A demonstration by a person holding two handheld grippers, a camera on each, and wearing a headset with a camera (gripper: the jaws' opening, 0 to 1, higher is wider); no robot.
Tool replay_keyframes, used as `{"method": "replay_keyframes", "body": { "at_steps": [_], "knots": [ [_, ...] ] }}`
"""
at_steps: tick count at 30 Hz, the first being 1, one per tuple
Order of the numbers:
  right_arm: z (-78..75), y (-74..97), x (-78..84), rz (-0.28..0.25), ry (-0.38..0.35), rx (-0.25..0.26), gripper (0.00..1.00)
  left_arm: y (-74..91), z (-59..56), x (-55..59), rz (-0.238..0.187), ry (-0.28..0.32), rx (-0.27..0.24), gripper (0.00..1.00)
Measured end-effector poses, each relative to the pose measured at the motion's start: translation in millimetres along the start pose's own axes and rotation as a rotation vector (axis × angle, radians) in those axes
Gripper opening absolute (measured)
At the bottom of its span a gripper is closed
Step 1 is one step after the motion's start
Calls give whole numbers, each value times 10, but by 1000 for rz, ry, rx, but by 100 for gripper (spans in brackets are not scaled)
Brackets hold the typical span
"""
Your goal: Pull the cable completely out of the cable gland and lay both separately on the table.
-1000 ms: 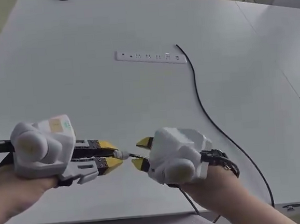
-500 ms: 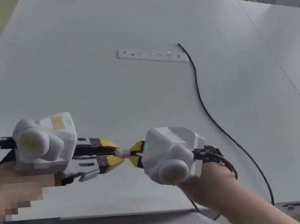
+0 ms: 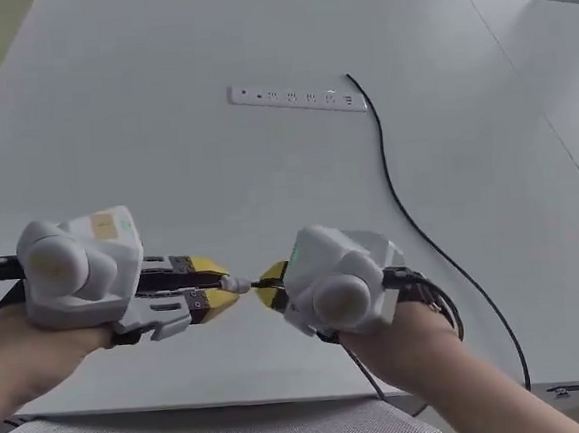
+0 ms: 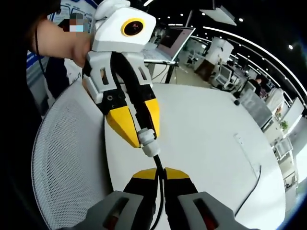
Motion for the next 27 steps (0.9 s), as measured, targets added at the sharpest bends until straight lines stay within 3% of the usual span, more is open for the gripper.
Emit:
{"method": "replay_keyframes", "body": {
  "at_steps": [8,15,27],
  "knots": [
    [-79,10,130,12,-154,-10,0,15,3,-17,-2,-8,-1,15],
    [-155,-4,223,24,-210,-14,0,47,27,-13,-3,-5,-8,15],
    [-148,-26,311,18,-295,-43,0,28,27,-19,-2,-11,-4,15]
  ]
}}
Point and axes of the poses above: the centre of the closed fingertips' face, and the gripper's own axes: y roughly backward along the fingers, z roughly to its left, x roughly out of its underside, the point moved 9 cm from there along y, roughly backward along the fingers, and after that the axes turned 15 degrees about -y, right-handed, at the moved point
